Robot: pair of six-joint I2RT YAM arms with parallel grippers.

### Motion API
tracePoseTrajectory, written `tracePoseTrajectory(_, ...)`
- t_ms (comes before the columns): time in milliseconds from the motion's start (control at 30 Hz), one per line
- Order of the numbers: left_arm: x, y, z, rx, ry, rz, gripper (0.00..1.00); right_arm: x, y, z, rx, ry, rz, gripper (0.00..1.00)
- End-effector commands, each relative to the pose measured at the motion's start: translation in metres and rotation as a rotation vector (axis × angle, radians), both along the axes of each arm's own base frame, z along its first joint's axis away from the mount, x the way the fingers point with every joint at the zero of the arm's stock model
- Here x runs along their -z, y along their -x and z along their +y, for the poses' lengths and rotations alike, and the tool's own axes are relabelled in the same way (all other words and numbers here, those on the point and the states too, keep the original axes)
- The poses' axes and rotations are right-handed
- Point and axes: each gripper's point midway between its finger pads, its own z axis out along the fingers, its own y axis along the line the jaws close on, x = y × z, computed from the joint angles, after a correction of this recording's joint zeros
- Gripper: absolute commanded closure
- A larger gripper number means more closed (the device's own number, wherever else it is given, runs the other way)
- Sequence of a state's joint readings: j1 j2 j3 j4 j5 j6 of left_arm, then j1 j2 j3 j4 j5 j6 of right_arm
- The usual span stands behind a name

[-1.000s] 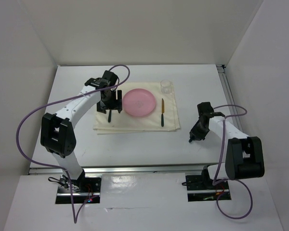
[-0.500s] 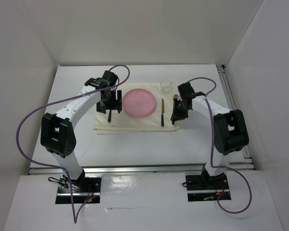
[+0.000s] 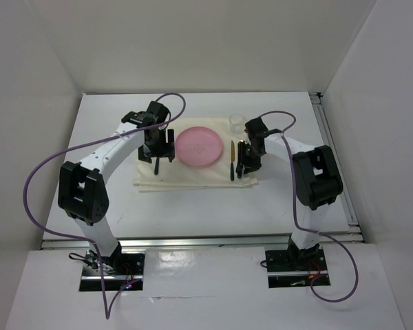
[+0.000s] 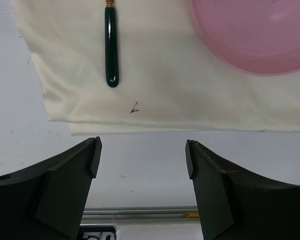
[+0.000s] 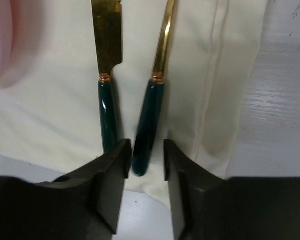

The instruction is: Set the dinner table for one person

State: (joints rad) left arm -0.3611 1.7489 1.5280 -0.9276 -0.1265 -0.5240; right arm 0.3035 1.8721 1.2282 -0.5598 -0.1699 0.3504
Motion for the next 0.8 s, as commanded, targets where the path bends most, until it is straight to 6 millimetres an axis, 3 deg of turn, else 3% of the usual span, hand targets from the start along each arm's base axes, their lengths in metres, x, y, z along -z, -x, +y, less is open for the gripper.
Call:
tracePoseTrajectory(0,-0.009,0.001,-0.003,0.002,0.006,-0.014,0.14,-0.016,-0.020,0.009,-0.007,-0.017,-0.076,0.53)
tracePoseTrajectory(100,-0.009,0.001,-0.003,0.002,0.006,-0.014,0.14,-0.029,-0.023,0.005,0.013,-0.002,-0.104,0.49)
tracePoseTrajectory(233,-0.009,0.001,-0.004,0.005,0.014,-0.011,0.14,-0.065,-0.032,0.000,0.062,-0.002,-0.201,0.42)
tracePoseTrajectory(300,-0.012,-0.001,-0.005,0.005,0.018,-0.019,0.14,-0.093,-0.039,-0.011,0.144,0.023,-0.285,0.31)
tracePoseTrajectory(367,-0.015,0.000,-0.005,0.005,0.021,-0.028,0.14,-0.115,-0.038,-0.026,0.229,0.056,-0.344,0.26)
tracePoseTrajectory(400,-0.019,0.001,-0.007,0.010,0.037,-0.035,0.14,-0.122,-0.043,-0.044,0.354,0.116,-0.381,0.24)
tracePoseTrajectory(433,-0.024,-0.004,-0.010,0.025,0.052,-0.064,0.14,-0.123,-0.039,-0.054,0.404,0.150,-0.385,0.16)
tracePoseTrajectory(500,-0.032,-0.002,-0.015,0.048,0.093,-0.094,0.14,-0.131,-0.033,-0.080,0.507,0.226,-0.410,0.11)
tracePoseTrajectory(600,-0.048,-0.005,-0.018,0.064,0.123,-0.159,0.14,-0.136,-0.022,-0.099,0.584,0.278,-0.418,0.05)
tracePoseTrajectory(767,-0.076,-0.009,-0.022,0.126,0.154,-0.260,0.13,-0.143,-0.005,-0.111,0.628,0.274,-0.445,0.05)
